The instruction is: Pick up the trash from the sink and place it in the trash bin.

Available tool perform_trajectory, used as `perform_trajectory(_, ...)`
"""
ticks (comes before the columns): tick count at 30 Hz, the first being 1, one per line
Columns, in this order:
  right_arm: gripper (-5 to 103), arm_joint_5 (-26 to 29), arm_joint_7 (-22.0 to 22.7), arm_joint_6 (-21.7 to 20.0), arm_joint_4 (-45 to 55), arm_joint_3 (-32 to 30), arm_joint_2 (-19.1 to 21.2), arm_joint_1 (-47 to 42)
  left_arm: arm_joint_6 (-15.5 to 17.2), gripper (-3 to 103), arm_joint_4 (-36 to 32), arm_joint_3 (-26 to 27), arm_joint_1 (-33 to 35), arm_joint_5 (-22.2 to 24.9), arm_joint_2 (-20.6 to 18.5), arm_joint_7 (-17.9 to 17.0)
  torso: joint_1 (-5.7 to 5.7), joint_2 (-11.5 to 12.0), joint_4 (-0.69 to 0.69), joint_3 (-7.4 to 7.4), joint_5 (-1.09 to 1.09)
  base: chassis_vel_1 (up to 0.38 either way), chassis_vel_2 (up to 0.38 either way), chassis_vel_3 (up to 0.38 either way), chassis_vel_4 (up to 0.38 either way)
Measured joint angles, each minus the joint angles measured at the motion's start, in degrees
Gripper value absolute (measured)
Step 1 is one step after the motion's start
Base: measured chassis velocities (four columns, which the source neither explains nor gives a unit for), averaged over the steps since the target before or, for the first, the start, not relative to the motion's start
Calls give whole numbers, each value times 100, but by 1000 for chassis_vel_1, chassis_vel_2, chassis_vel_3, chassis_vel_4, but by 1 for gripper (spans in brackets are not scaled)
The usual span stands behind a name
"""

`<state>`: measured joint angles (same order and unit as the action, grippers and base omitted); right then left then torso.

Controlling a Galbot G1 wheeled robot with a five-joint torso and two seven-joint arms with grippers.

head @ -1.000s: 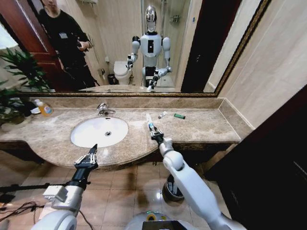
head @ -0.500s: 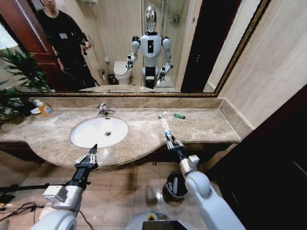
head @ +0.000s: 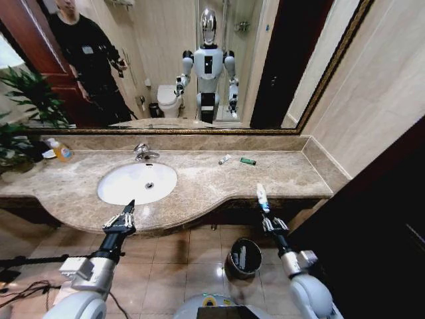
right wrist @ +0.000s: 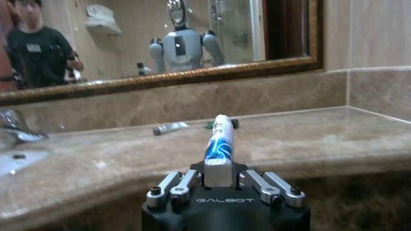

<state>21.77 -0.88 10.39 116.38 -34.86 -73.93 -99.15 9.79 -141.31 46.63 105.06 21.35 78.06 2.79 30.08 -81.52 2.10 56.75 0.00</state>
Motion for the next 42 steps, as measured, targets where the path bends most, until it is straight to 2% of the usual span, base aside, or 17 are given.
perform_trajectory(9,25,-187,-21,189,-948,173,-191,93,0,0,0,0,0,0,0,0,0,0,0,1,0,0,0,0,0)
perform_trajectory(28,25,-74,-217,-61,-3248,484,-262,952,0,0,0,0,0,0,0,0,1,1,1,1,0,0,0,0,0)
perform_trajectory(34,25,-148,-388,-86,-4016,673,-218,1257,0,0,0,0,0,0,0,0,1,1,0,1,-1,0,0,0,0)
perform_trajectory(36,25,-174,-427,-227,-4336,697,-268,1448,0,0,0,0,0,0,0,0,1,1,0,1,0,0,0,0,0)
perform_trajectory(42,25,-247,-375,-265,-4883,755,-333,1790,0,0,0,0,0,0,0,0,1,1,1,1,0,0,0,0,0)
